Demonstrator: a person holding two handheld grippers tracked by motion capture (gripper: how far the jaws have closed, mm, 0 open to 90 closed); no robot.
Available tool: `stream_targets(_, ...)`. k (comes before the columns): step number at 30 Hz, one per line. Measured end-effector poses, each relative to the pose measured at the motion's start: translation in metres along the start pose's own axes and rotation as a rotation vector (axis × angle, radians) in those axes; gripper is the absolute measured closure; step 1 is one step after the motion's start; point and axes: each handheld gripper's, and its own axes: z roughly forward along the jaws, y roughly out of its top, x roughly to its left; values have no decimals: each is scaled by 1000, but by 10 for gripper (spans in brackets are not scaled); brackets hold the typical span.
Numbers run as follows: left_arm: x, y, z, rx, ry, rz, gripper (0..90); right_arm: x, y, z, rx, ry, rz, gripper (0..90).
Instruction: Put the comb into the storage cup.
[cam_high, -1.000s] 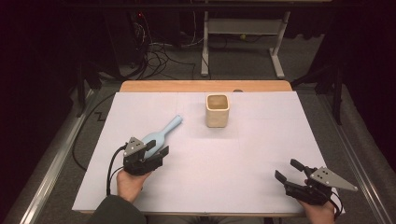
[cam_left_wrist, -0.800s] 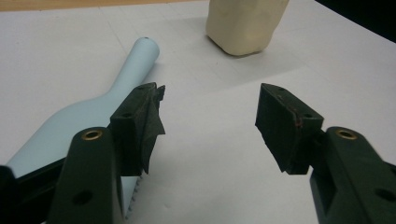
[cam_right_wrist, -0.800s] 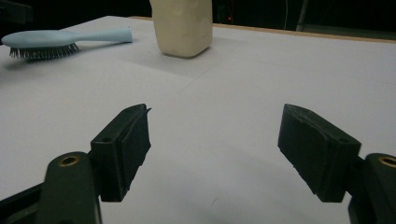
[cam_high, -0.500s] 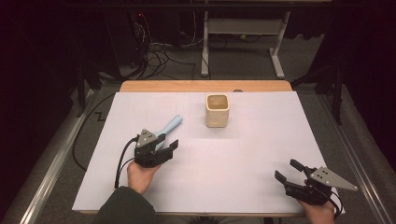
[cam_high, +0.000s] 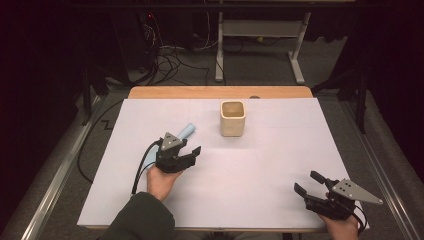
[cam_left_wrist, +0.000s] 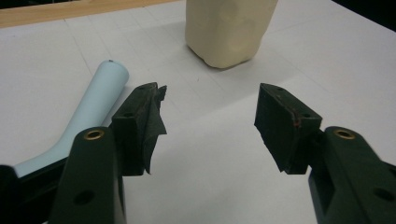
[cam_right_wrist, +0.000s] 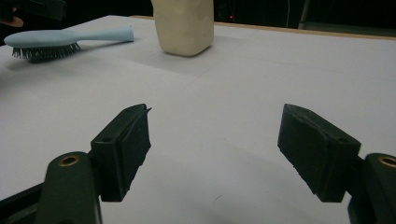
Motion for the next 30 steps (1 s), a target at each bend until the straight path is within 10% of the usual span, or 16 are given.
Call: stream_targets(30, 7, 41, 26, 97, 42, 18, 447, 2, 0, -1, 1, -6, -20, 269)
